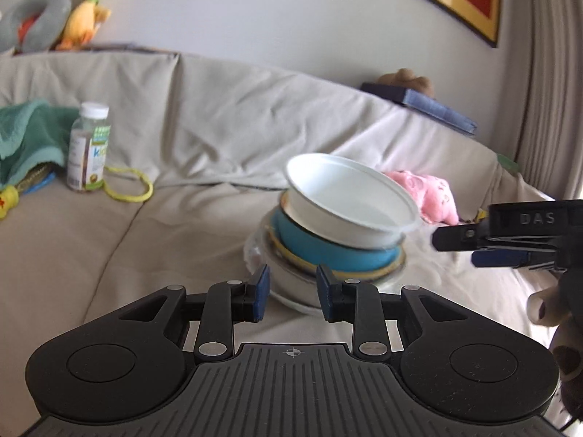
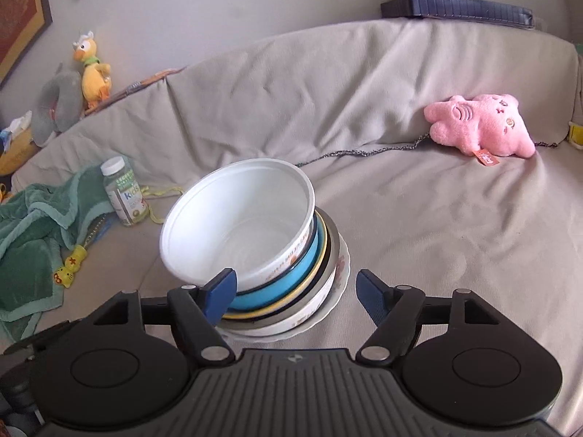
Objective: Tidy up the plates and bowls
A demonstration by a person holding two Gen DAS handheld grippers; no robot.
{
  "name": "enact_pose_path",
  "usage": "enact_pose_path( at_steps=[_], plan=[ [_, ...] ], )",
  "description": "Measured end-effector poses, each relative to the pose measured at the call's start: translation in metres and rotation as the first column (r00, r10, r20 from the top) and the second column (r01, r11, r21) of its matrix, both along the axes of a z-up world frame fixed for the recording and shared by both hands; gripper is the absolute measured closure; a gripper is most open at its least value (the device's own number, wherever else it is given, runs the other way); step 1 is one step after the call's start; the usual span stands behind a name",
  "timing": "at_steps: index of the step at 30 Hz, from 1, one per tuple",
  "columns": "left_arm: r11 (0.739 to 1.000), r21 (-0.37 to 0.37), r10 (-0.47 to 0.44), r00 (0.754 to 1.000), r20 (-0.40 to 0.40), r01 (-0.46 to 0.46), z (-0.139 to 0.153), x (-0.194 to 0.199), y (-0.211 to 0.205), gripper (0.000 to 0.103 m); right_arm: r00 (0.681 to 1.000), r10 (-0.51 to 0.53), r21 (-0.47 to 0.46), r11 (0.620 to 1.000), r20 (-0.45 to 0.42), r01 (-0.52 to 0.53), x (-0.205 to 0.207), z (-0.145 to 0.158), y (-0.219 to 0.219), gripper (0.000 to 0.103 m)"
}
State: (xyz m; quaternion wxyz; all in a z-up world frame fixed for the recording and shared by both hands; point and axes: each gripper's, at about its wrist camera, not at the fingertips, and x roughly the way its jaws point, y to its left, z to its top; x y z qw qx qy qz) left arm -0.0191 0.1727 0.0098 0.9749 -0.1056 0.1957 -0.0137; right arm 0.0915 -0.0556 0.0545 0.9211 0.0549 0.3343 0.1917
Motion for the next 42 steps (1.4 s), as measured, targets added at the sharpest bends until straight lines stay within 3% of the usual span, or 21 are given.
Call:
enact_pose_path(
  at_steps=[4, 8, 11, 20, 24, 42],
  plan=[
    [0.998, 0.056, -0.036, 0.999, -0.022, 0.037, -0.025, -0.011, -0.025, 0.078, 1.0, -0.002, -0.012, 1.0, 0.01, 0.002, -0.037, -0.039, -0.001, 0.026],
    [0.999, -0.003, -0.038, 0.995, -0.089, 0.038, -0.036, -0.004, -0.027, 0.085, 0.999, -0.03, -0.08, 0.996, 0.016, 0.031, -0.061, -0.066, -0.003, 0.026],
    [1.0, 0.004, 0.006, 0.993, -0.118, -0.006, -0.039, -0.007, -0.027, 0.085, 0.998, -0.058, -0.101, 0.993, 0.039, 0.061, -0.069, -0.075, -0.006, 0.026],
    [0.986, 0.16, 0.062, 0.994, -0.084, -0.048, -0.035, -0.016, -0.049, 0.084, 0.997, -0.039, -0.128, 0.991, 0.063, 0.047, -0.072, -0.078, 0.002, 0.025],
    [0.992, 0.123, 0.026, 0.996, -0.083, -0.016, -0.033, -0.015, -0.049, 0.084, 0.996, -0.039, -0.148, 0.988, 0.084, 0.052, -0.073, -0.079, 0.001, 0.025],
    [0.991, 0.13, 0.025, 0.997, -0.076, -0.015, -0.033, -0.017, -0.05, 0.084, 0.995, -0.028, -0.162, 0.986, 0.095, 0.043, -0.074, -0.076, 0.003, 0.025]
  ],
)
